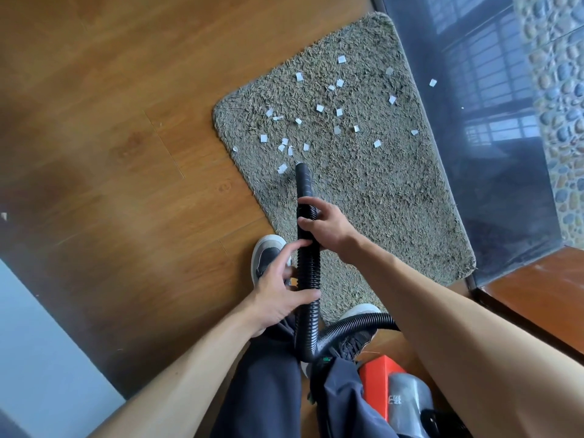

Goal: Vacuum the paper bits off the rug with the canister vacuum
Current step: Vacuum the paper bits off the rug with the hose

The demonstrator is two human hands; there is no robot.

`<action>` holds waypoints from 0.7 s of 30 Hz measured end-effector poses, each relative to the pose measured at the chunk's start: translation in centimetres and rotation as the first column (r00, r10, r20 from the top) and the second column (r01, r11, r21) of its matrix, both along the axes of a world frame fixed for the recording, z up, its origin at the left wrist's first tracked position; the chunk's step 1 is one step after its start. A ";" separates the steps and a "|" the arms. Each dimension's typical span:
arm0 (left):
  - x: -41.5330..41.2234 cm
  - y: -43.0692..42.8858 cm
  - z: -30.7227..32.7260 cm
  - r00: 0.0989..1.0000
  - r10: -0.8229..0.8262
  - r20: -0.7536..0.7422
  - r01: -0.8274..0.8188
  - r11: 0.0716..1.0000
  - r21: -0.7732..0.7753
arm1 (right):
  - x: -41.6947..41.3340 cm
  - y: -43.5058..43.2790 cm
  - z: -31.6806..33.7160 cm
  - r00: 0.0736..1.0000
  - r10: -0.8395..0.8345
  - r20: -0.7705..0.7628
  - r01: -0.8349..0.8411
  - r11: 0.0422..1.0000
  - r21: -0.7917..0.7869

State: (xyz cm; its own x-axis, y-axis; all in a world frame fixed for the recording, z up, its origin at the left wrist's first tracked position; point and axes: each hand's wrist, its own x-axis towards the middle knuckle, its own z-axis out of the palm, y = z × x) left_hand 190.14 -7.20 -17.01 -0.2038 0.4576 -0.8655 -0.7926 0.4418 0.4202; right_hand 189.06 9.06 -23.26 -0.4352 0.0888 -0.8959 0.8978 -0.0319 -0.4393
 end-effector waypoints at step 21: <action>-0.8 -3.1 0.5 0.997 0.018 0.076 -0.015 0.999 -0.031 | -0.6 -2.5 0.0 0.989 -0.067 0.131 0.097 0.966 -0.239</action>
State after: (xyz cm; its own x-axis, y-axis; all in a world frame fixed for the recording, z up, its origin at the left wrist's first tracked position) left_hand 189.30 -10.28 -16.50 -0.1441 0.4277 -0.8924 -0.8292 0.4400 0.3448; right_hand 188.44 6.60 -23.31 -0.3226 -0.1079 -0.9404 0.9335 -0.2006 -0.2972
